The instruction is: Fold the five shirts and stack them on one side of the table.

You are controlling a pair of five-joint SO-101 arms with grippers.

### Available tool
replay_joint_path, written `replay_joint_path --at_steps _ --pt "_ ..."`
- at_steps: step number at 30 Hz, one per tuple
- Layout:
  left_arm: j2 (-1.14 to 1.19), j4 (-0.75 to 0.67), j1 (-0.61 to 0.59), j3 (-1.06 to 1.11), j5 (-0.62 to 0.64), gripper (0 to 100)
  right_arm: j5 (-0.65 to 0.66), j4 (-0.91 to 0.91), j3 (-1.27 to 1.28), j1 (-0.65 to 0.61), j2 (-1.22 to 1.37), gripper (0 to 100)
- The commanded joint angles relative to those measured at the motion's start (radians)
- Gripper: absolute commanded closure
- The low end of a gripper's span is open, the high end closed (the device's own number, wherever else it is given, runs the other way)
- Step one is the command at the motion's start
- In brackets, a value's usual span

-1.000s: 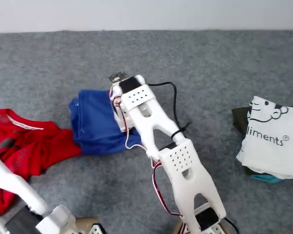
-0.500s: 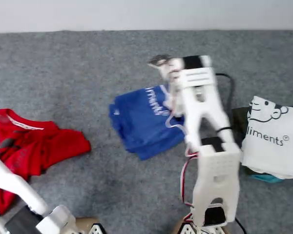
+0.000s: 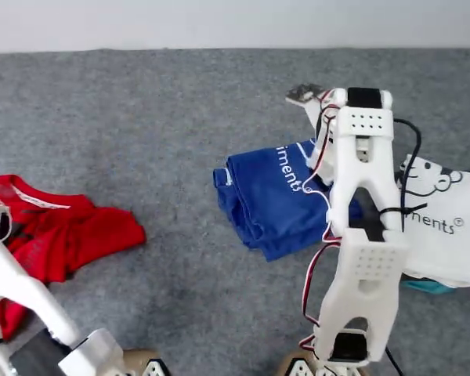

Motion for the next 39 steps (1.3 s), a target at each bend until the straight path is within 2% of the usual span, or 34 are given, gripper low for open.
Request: replay_joint_path --at_steps 1,5,13,23,28,34,39 --pt "-0.041 -0.012 0.009 -0.008 0.008 98 -0.074 0.041 0.009 -0.061 -0.139 88.1" --pt "-0.041 -0.012 0.009 -0.008 0.008 98 -0.118 0.041 0.143 -0.153 -0.205 99.0" --pt "-0.041 -0.009 0.008 -0.008 0.008 98 -0.253 -0.045 0.476 -0.308 -0.127 98.8" --pt "-0.041 0.021 0.012 -0.010 0.008 98 -0.261 -0.062 0.493 -0.487 -0.116 98.8" --pt "-0.041 0.021 0.008 -0.010 0.008 98 -0.259 -0.024 0.450 -0.486 -0.143 98.9" --pt "-0.041 0.023 0.011 -0.010 0.008 98 -0.259 0.036 0.319 -0.390 -0.292 98.9" --pt "-0.041 0.021 0.012 -0.010 0.008 98 -0.390 0.041 0.359 -0.315 -0.446 99.0"
